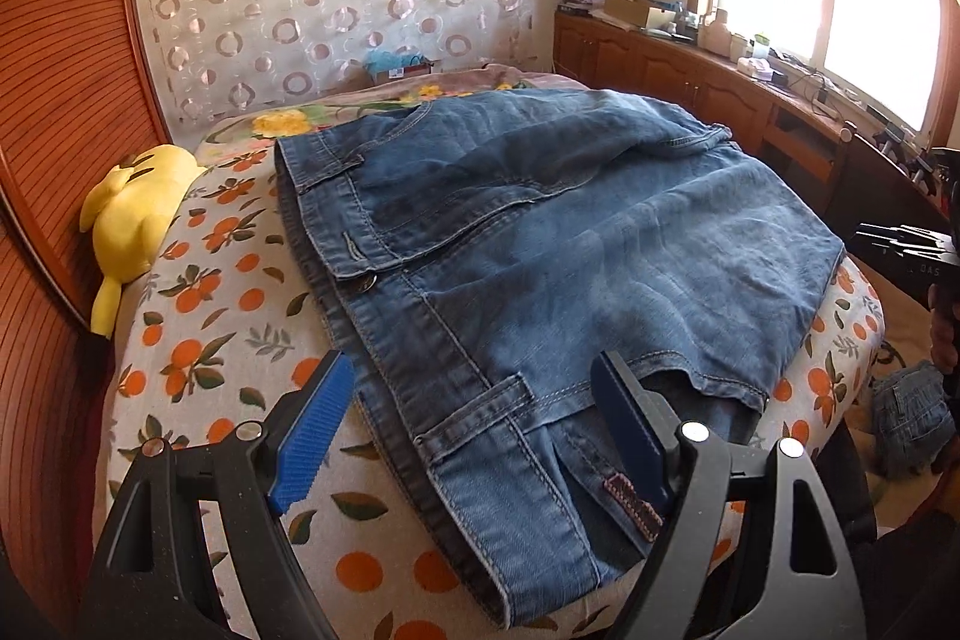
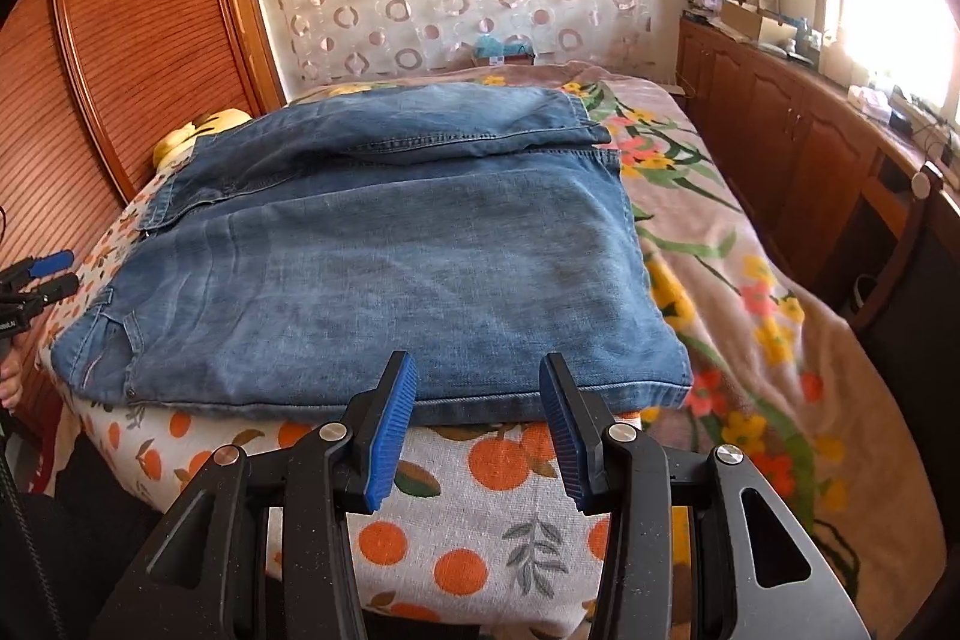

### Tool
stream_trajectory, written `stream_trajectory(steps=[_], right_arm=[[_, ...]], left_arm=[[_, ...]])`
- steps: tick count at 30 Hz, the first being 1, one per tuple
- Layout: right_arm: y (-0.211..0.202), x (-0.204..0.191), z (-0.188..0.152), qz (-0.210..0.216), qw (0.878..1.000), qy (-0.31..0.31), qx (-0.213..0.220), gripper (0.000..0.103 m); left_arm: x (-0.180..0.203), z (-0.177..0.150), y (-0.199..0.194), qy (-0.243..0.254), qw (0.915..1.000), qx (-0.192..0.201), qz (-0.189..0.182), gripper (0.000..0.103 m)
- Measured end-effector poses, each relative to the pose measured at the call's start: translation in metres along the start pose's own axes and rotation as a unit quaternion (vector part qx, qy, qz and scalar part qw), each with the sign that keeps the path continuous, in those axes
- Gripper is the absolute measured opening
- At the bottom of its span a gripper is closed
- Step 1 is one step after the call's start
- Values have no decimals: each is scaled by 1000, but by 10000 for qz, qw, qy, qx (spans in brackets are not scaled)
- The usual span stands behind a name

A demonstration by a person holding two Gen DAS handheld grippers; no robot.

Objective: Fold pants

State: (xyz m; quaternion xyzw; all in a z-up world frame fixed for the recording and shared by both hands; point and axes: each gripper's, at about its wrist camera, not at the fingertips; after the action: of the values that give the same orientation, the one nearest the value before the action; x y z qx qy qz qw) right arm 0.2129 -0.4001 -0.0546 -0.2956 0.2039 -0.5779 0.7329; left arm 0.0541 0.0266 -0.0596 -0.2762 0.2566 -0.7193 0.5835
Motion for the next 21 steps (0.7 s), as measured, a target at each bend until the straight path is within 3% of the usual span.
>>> stream_trajectory(steps=[11,18,21], right_arm=[[2,-5,-14,-219,9996,38,-188,45],[6,3,-16,-388,9987,175,-298,45],[6,4,-16,-434,9983,176,-333,45]], left_arm=[[-17,-50,-16,-167,9995,-278,-8,82],[-15,-66,-16,-231,9987,-354,-273,82],[-12,-68,-13,-204,9985,-386,-329,73]])
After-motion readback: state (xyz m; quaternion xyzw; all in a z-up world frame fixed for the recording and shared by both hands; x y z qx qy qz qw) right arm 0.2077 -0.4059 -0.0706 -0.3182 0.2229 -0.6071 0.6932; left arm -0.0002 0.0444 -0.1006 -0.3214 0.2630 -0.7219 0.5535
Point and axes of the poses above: each gripper's, at about its wrist camera, not at the fingertips, and y roughly the way its jaws point, x to its right, z to its top, and after that the axes turned 8 degrees about -y, right-handed
